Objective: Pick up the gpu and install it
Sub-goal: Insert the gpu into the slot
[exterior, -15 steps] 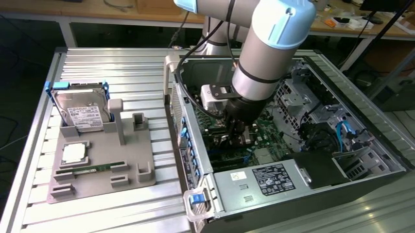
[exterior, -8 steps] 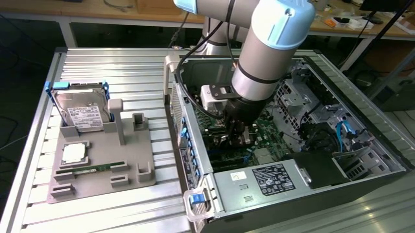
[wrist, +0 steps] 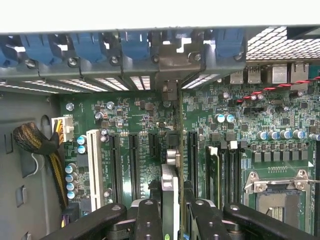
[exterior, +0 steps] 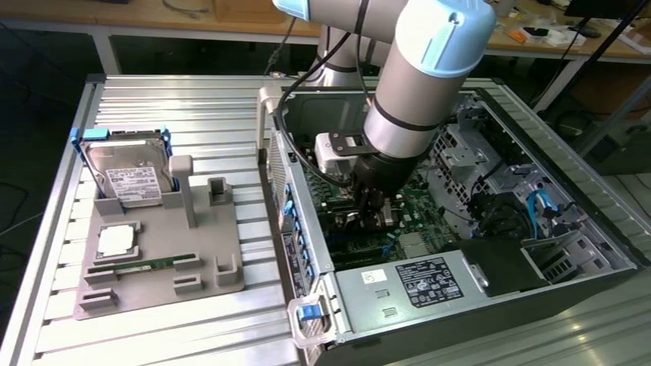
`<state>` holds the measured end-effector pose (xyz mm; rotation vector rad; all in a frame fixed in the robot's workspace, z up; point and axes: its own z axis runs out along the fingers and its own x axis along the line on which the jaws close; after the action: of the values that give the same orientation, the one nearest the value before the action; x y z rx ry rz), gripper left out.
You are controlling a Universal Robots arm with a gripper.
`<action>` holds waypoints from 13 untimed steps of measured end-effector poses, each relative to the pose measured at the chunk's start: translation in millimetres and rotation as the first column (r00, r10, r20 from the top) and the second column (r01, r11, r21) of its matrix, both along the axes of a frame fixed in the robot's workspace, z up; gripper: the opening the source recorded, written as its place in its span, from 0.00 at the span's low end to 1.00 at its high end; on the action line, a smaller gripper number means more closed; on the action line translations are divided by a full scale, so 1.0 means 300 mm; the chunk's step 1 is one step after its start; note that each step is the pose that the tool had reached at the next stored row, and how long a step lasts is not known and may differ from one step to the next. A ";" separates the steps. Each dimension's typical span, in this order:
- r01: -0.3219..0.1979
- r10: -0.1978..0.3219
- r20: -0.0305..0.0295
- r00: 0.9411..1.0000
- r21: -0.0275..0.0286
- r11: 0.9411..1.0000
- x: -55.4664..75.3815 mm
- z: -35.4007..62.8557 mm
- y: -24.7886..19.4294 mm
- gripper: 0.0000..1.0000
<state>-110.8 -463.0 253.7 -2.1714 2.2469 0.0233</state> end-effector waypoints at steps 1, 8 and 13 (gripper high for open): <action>0.000 0.000 0.000 1.000 0.000 1.000 0.000 0.000 0.000 0.27; 0.000 0.000 0.000 1.000 0.000 1.000 0.000 -0.001 0.002 0.27; 0.000 0.000 0.000 1.000 0.000 1.000 0.000 -0.001 0.004 0.27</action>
<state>-110.8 -461.7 253.3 -2.1714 2.2469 0.0234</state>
